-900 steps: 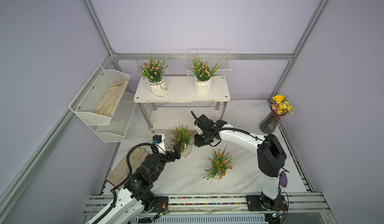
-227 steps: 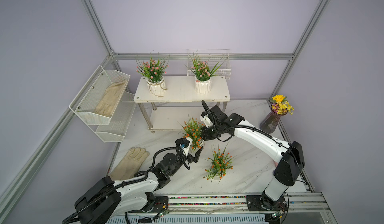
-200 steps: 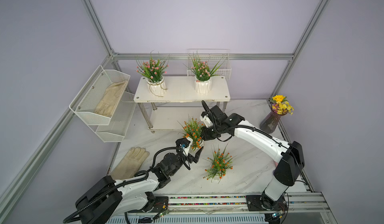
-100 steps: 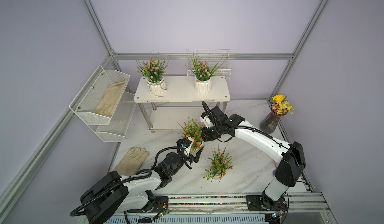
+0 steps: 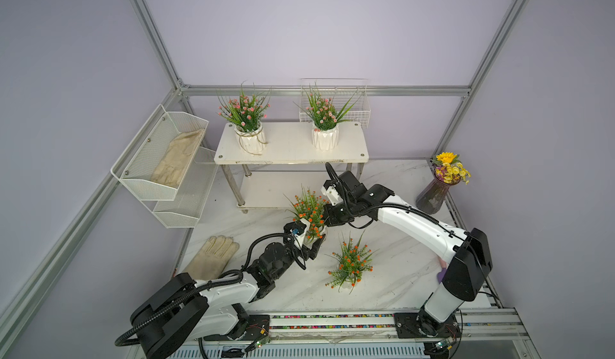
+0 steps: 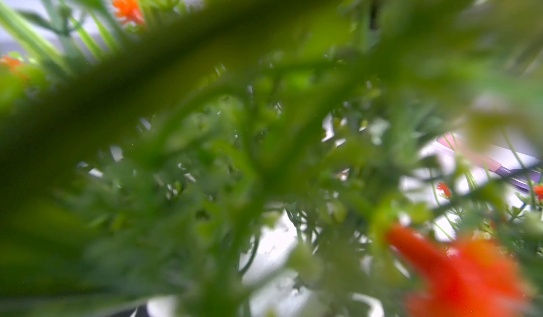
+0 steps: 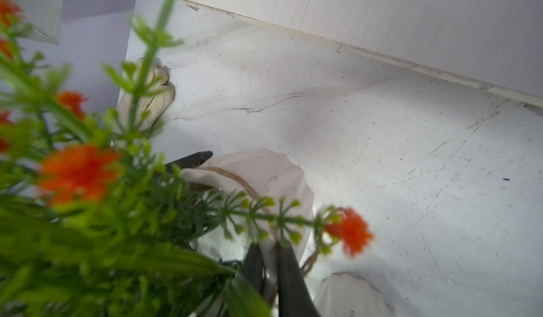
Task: Place the baby's breath potted plants on the rack by color
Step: Place the baby's breath potted plant on the rack.
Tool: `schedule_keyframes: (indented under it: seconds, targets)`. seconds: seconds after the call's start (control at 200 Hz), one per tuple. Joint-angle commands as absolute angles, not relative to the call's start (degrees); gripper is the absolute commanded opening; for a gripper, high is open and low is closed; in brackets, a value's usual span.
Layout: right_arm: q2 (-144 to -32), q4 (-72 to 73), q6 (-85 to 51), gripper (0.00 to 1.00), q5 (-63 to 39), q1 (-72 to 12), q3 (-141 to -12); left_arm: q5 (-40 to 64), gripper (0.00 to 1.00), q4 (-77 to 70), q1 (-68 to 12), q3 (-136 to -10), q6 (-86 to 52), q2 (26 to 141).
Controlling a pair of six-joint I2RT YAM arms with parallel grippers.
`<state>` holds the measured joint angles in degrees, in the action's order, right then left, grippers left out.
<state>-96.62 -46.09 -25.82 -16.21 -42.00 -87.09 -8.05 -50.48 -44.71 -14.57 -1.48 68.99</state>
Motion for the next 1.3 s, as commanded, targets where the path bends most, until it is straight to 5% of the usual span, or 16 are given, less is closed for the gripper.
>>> schedule_keyframes:
  seconds: [0.0,0.225,0.455,1.295]
  targets:
    - [-93.6,-41.8,-25.7,0.11,-20.4,-42.3,-87.6,-6.8,0.37,-51.9,-44.0,-18.2,-3.6,68.6]
    - [-93.4,-41.3,-25.8,0.24,-19.5,-42.2,-87.1,-11.5,0.25,-50.4,-43.6,-19.7,-4.2,69.7]
    - [-92.8,-41.5,-26.1,0.26,-18.0,-42.0,-87.0,-13.8,0.15,-50.3,-42.8,-21.1,-4.7,71.2]
    - [-78.8,-46.0,-26.2,0.33,-13.1,-35.8,-80.8,-14.6,0.06,-62.1,-25.1,-31.2,-4.9,87.7]
